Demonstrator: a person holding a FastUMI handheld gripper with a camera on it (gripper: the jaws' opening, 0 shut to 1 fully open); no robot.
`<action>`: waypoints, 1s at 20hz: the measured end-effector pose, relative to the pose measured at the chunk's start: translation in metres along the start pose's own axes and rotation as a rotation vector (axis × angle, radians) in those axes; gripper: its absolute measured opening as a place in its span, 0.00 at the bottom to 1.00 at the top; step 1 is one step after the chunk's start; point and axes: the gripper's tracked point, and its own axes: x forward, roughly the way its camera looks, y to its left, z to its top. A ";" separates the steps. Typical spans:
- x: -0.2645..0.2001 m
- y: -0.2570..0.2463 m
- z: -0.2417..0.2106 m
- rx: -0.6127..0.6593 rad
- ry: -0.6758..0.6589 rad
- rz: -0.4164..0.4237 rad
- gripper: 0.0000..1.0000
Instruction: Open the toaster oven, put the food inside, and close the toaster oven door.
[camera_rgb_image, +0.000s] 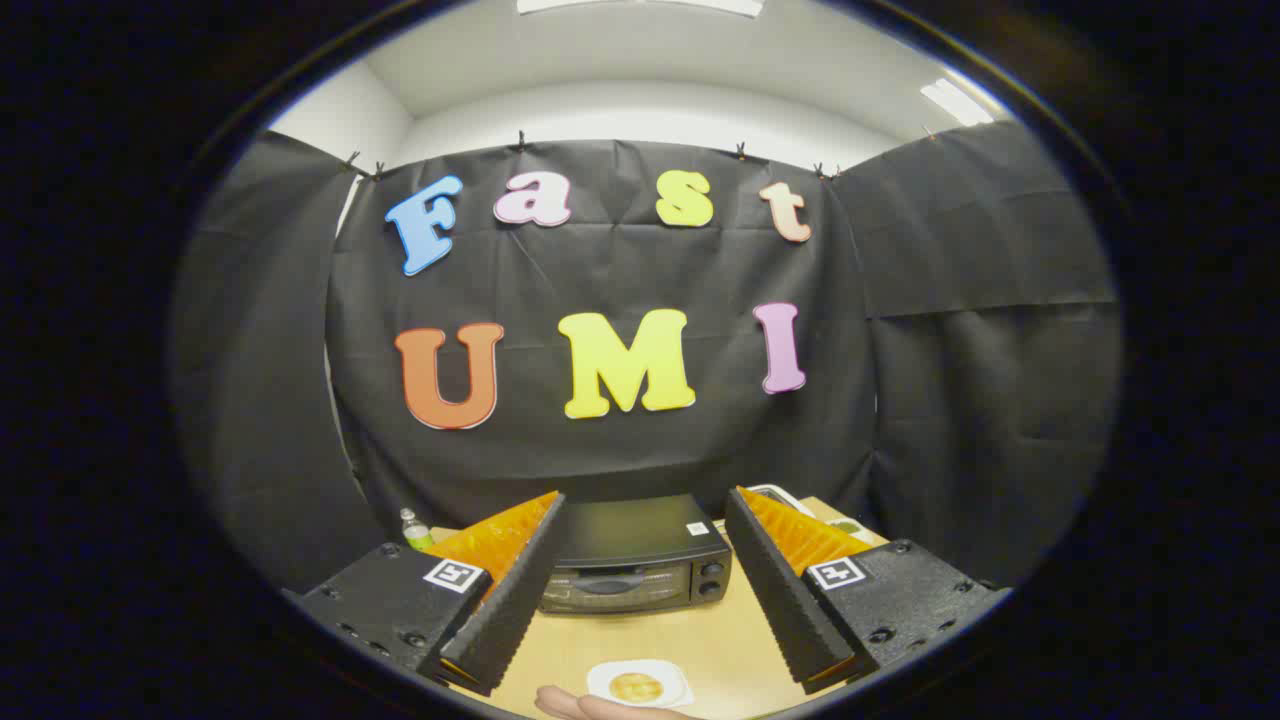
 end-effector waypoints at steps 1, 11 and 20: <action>0.002 -0.001 0.001 0.003 -0.012 -0.002 1.00; 0.001 0.009 0.008 -0.058 -0.106 0.004 1.00; 0.034 0.049 -0.032 -0.074 -0.091 0.051 1.00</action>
